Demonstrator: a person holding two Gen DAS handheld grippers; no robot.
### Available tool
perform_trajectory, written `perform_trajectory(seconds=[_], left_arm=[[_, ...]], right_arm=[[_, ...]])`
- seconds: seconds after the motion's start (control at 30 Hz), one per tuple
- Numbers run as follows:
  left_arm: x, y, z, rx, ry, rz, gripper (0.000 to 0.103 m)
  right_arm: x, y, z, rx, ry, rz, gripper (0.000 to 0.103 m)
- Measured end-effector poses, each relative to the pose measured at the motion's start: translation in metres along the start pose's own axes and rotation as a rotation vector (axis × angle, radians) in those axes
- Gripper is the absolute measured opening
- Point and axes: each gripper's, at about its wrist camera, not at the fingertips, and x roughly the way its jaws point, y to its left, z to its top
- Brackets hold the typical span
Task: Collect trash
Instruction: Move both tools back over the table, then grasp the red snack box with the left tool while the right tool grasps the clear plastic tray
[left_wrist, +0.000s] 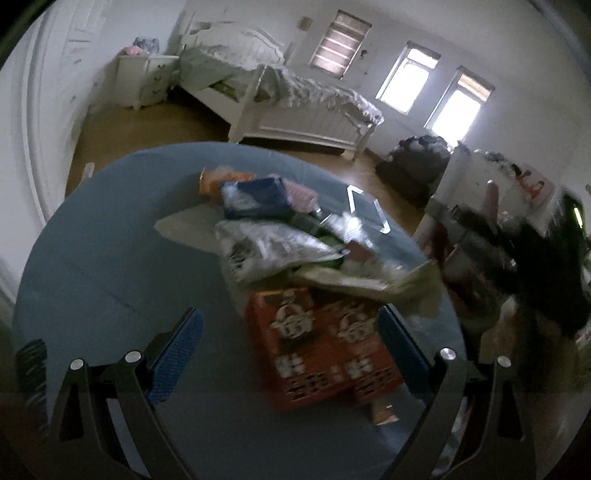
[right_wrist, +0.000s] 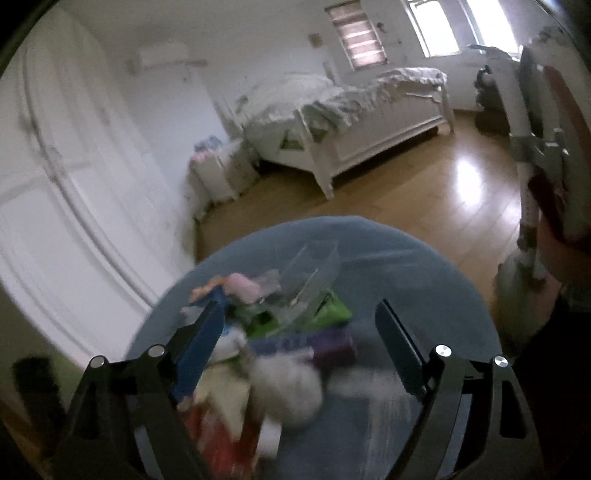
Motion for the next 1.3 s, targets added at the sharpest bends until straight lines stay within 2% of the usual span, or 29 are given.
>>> perform_trajectory(seconds=[0.07, 0.1, 0.13, 0.2, 0.27, 0.37, 0.4, 0.5, 0.53, 0.7, 0.77, 0.87, 0.93, 1.07, 1.13, 1.23, 1.3], left_arm=[[0.004, 0.004, -0.003, 0.006, 0.018, 0.011, 0.094], [0.006, 0.005, -0.005, 0.008, 0.025, 0.015, 0.094], [0.009, 0.007, -0.003, 0.011, 0.032, 0.018, 0.094], [0.011, 0.008, -0.003, 0.022, 0.041, 0.028, 0.094], [0.014, 0.009, -0.003, 0.039, 0.053, 0.041, 0.094], [0.018, 0.004, -0.007, 0.054, 0.074, 0.044, 0.094], [0.019, 0.004, -0.008, 0.061, 0.079, 0.046, 0.093], [0.029, 0.003, -0.007, 0.091, 0.107, 0.069, 0.092], [0.031, 0.004, -0.009, 0.092, 0.115, 0.071, 0.088], [0.031, 0.016, -0.005, 0.066, 0.127, 0.049, 0.083], [0.030, 0.016, -0.006, 0.070, 0.126, 0.043, 0.077], [0.026, 0.012, -0.008, 0.077, 0.130, 0.028, 0.062], [0.023, 0.010, -0.008, 0.083, 0.128, 0.051, 0.062], [0.021, 0.011, -0.014, 0.045, 0.147, 0.039, 0.064], [0.024, 0.011, -0.014, 0.041, 0.156, 0.057, 0.070], [0.028, 0.004, -0.013, 0.090, 0.143, 0.100, 0.068], [0.027, -0.001, -0.016, 0.096, 0.135, 0.096, 0.065]], right_arm=[[0.028, 0.001, 0.012, -0.007, 0.050, -0.046, 0.083], [0.042, 0.001, 0.018, -0.008, 0.080, -0.061, 0.079], [0.056, 0.002, 0.023, -0.016, 0.115, -0.075, 0.065], [0.080, 0.003, 0.027, -0.044, 0.177, -0.121, 0.051], [0.100, 0.002, 0.029, -0.063, 0.217, -0.136, 0.050], [0.125, -0.006, 0.030, -0.075, 0.280, -0.161, 0.042], [0.131, -0.009, 0.027, -0.082, 0.298, -0.166, 0.036], [0.145, -0.010, 0.021, -0.108, 0.341, -0.177, 0.008], [0.145, -0.012, 0.019, -0.113, 0.340, -0.176, 0.005], [0.122, -0.015, 0.015, -0.094, 0.248, -0.093, 0.003], [0.104, -0.015, 0.014, -0.076, 0.202, -0.053, 0.003], [0.064, -0.017, 0.011, -0.039, 0.121, 0.004, 0.003], [0.036, -0.017, 0.005, -0.010, 0.071, 0.037, 0.003], [-0.008, -0.018, -0.013, 0.016, 0.021, 0.063, 0.003], [-0.025, -0.019, -0.027, 0.022, 0.016, 0.060, 0.003], [-0.037, -0.022, -0.041, 0.032, 0.027, 0.065, 0.003], [-0.042, -0.024, -0.051, 0.040, 0.036, 0.064, 0.003]])
